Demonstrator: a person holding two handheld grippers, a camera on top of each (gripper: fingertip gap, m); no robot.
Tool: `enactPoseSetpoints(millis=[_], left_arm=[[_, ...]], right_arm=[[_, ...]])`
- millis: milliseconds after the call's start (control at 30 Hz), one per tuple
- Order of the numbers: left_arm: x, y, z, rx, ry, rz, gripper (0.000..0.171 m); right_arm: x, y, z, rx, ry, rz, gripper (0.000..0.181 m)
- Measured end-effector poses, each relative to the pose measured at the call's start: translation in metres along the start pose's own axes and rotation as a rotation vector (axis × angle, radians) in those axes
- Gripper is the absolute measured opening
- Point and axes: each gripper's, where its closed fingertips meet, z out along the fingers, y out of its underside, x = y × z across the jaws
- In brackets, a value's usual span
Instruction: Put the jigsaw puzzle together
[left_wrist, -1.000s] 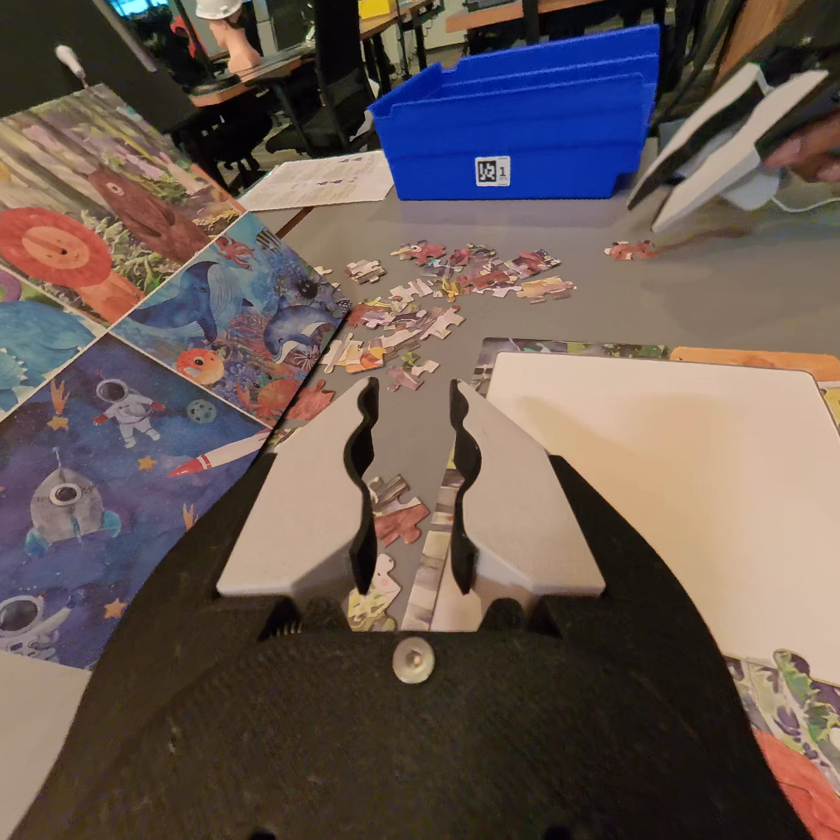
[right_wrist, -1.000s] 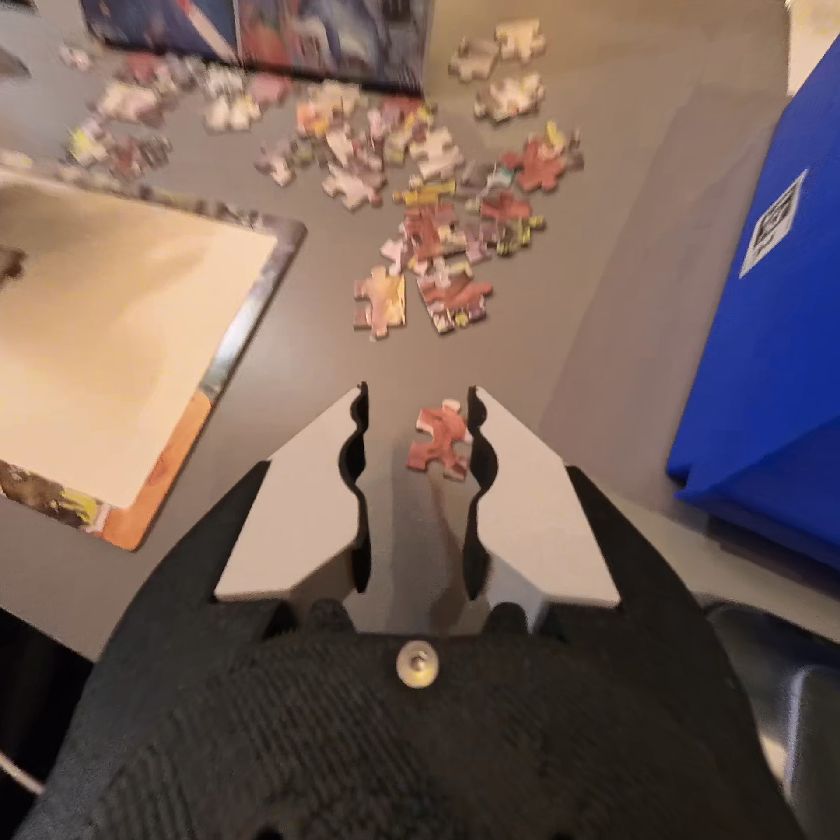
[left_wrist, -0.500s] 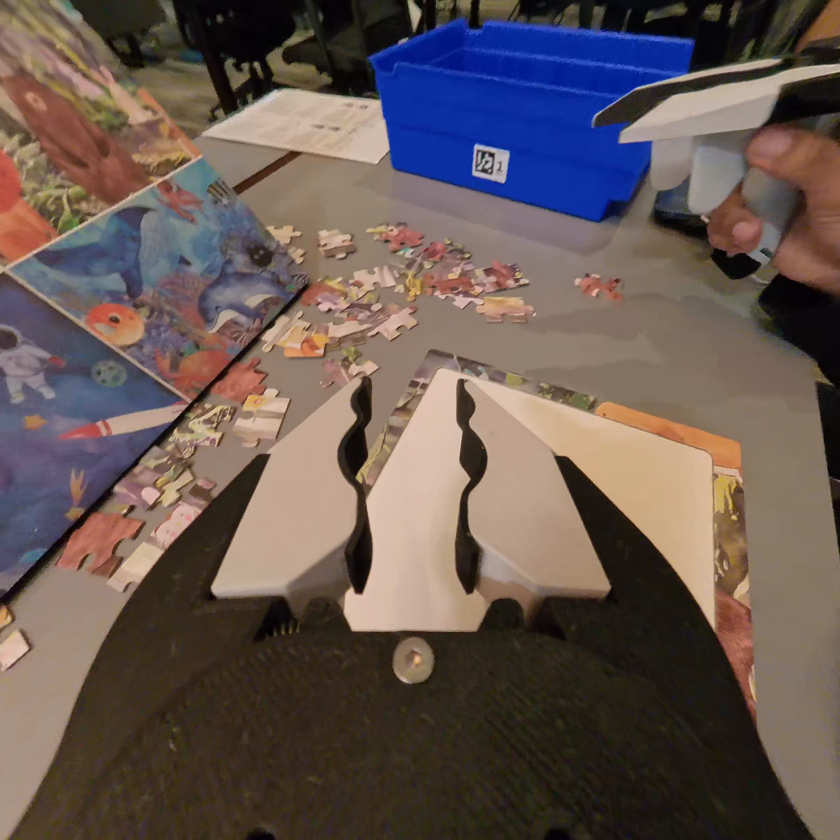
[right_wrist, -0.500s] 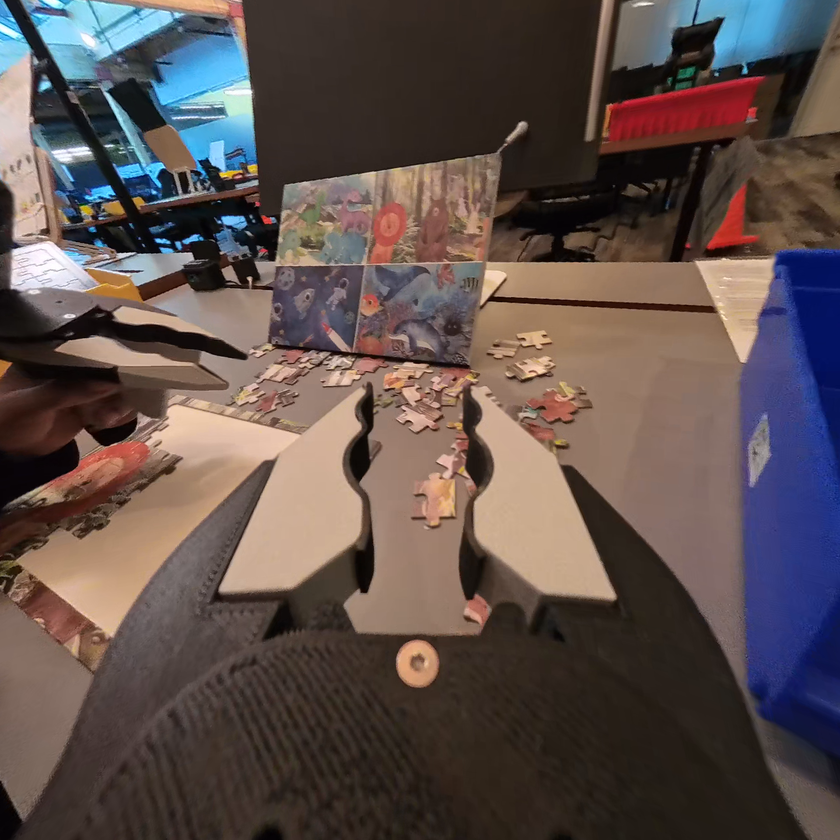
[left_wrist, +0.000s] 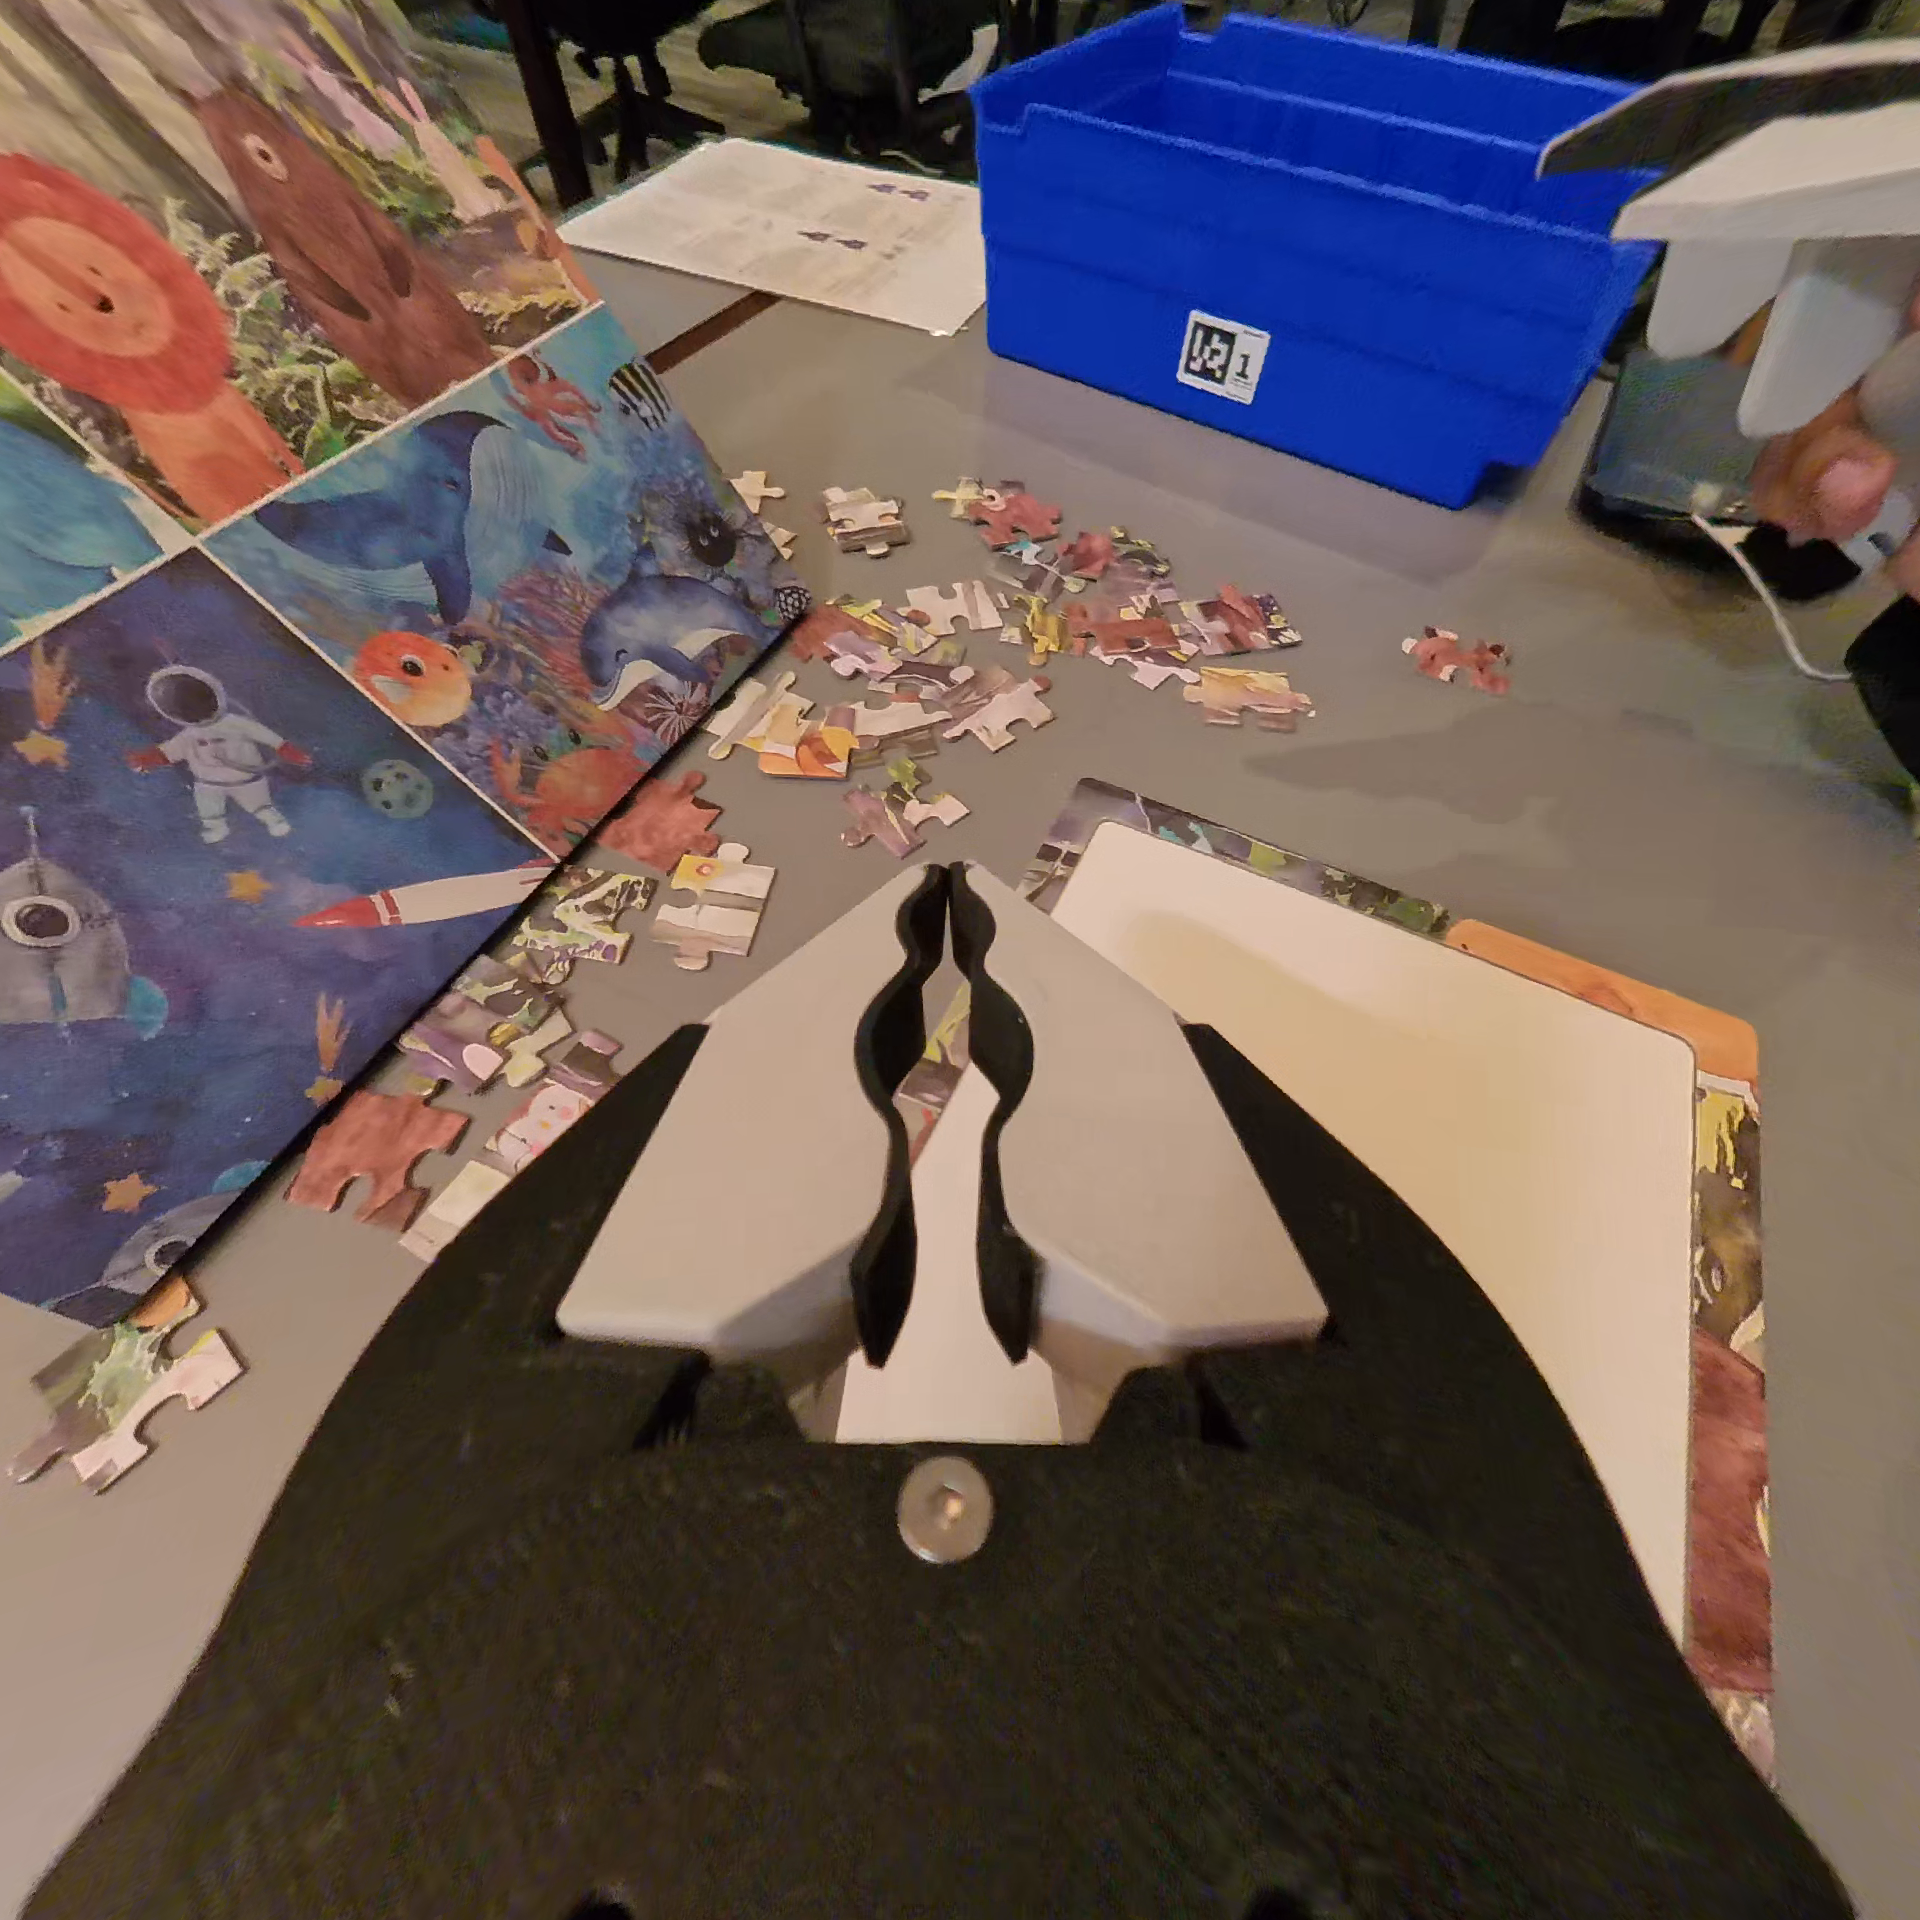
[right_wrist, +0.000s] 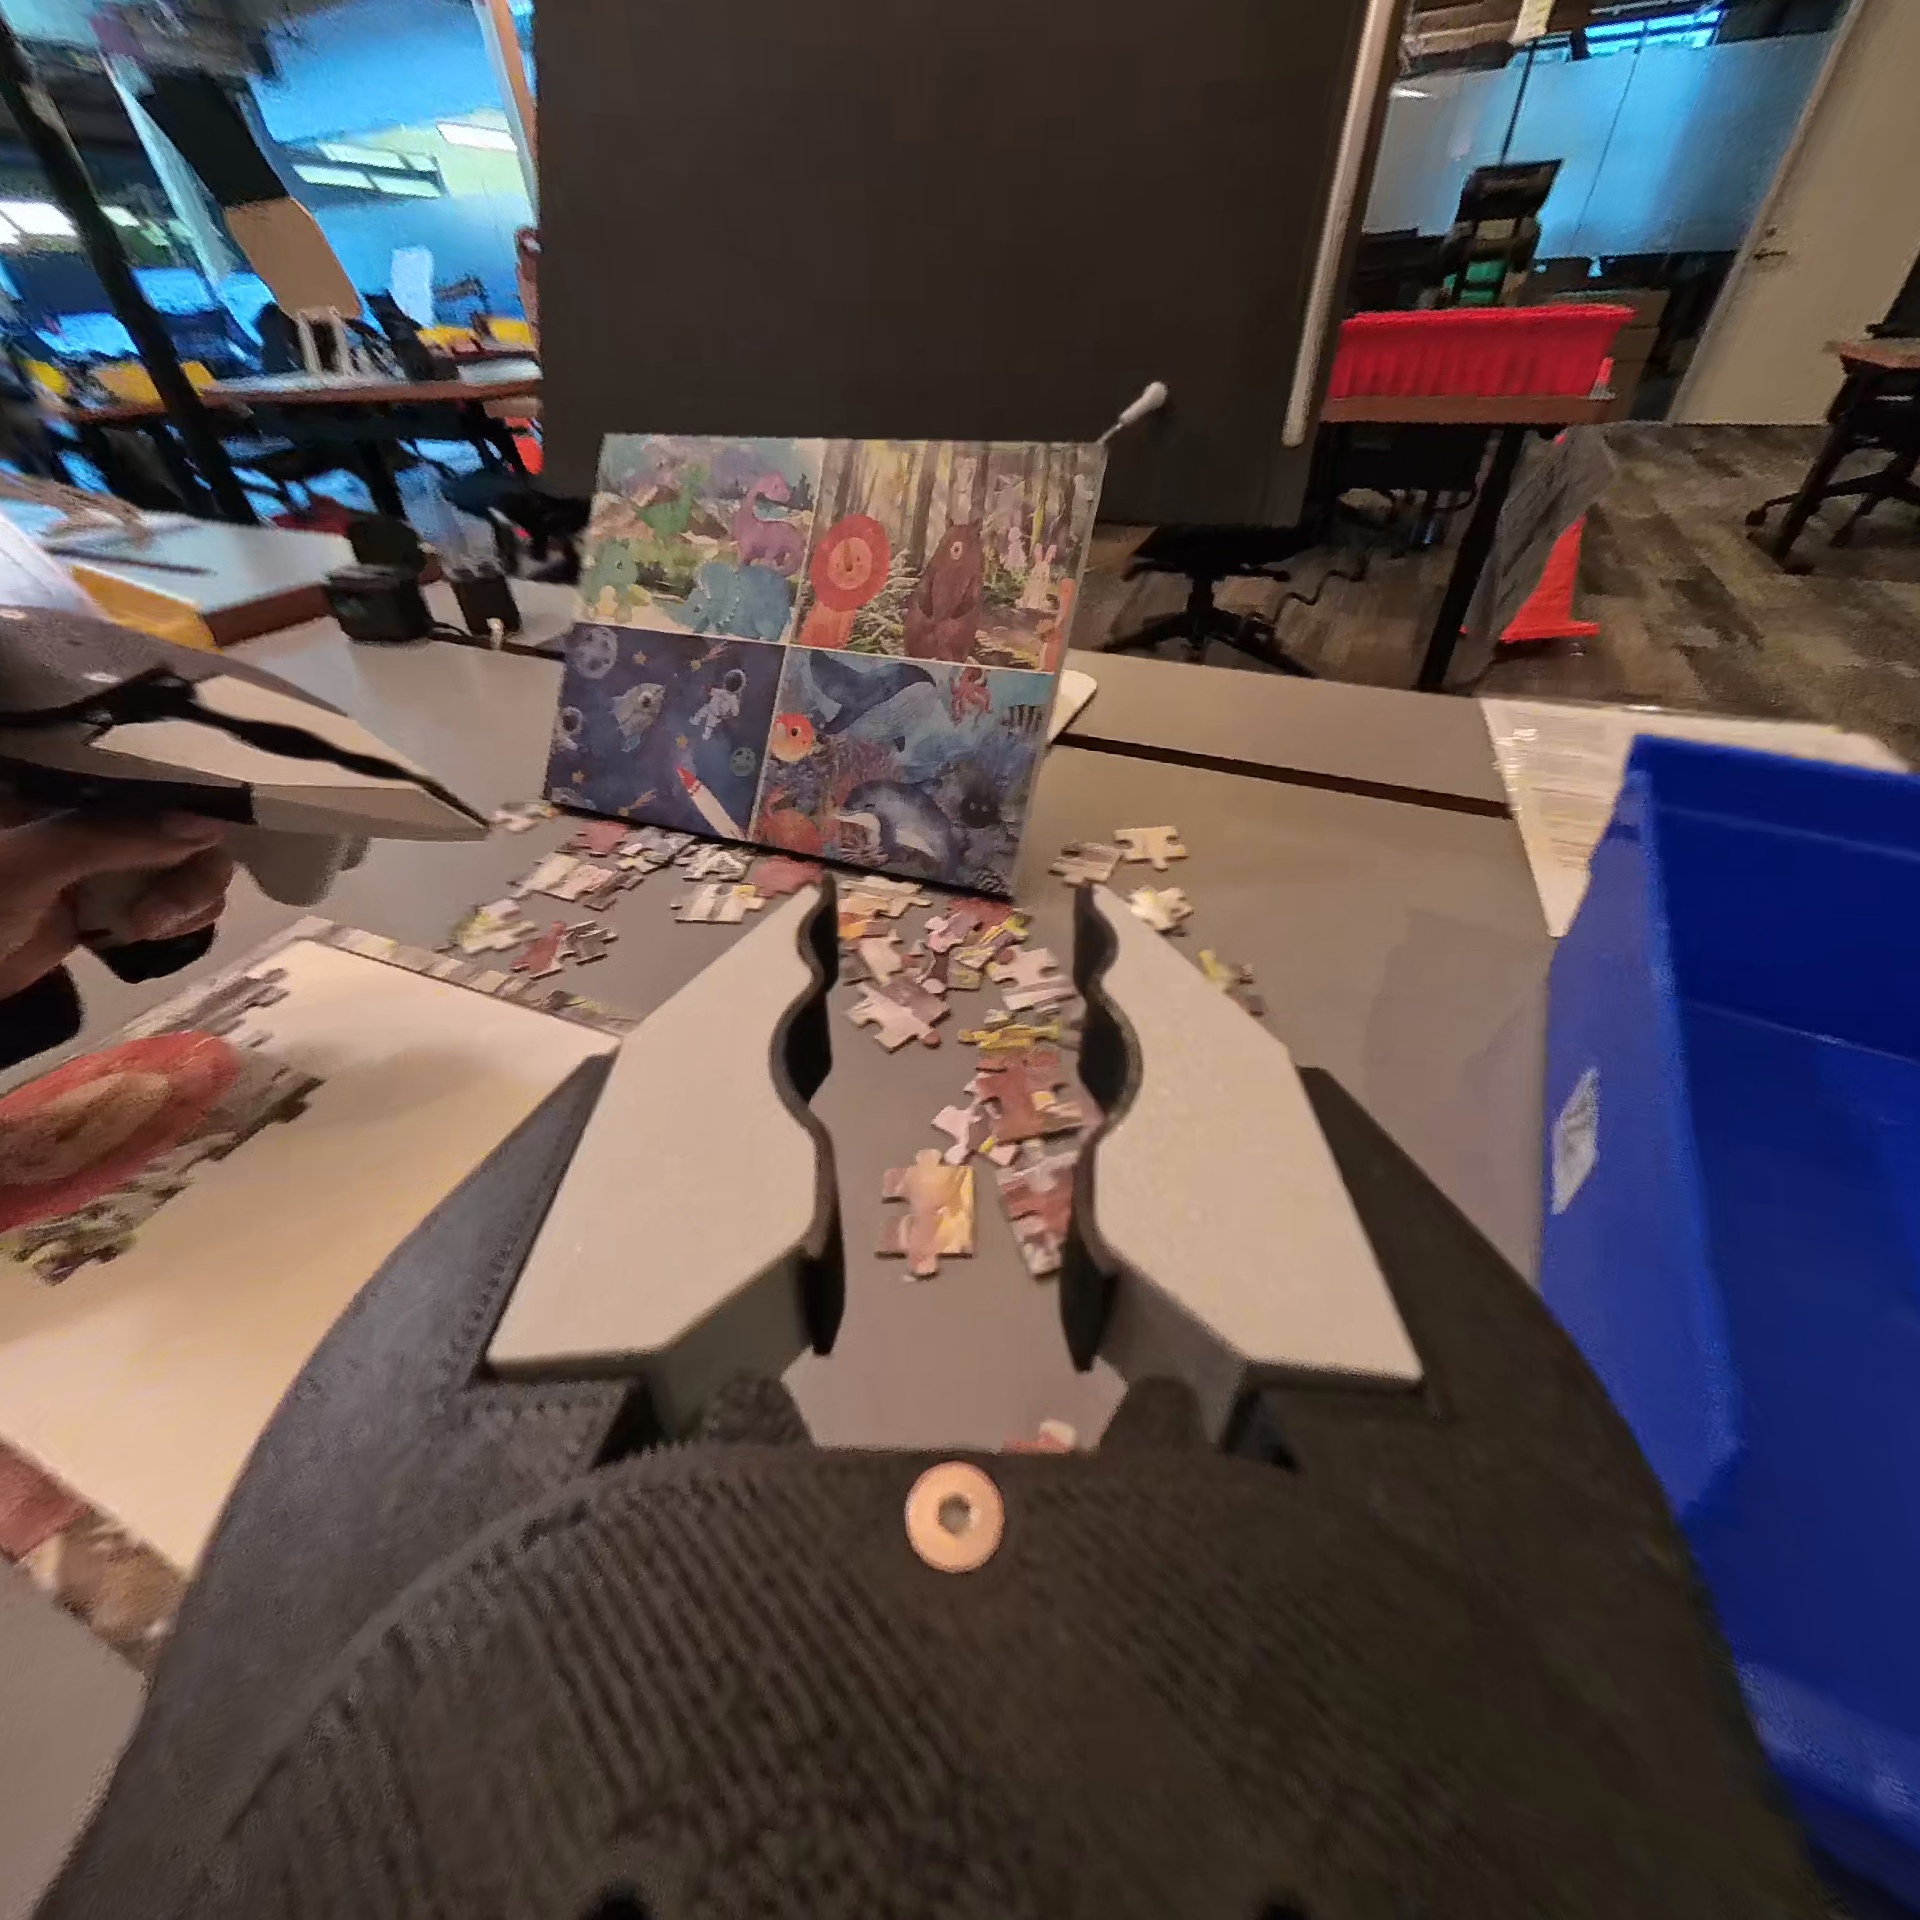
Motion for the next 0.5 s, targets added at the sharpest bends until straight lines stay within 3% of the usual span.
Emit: enactPoseSetpoints(millis=[167, 333, 500], left_arm=[[-0.01, -0.002, -0.001, 0.052, 0.026, -0.023, 0.0], [-0.007, -0.001, -0.013, 0.122, 0.07, -0.064, 0.0], [-0.006, 0.003, -0.025, 0.155, 0.113, -0.099, 0.001]], right_arm=[[0.024, 0.007, 0.046, -0.174, 0.064, -0.1, 0.058], [0.063, 0.062, 0.115, -0.407, 0.057, -0.068, 0.052], [0.082, 0.1, 0.136, -0.532, 0.063, 0.033, 0.051]])
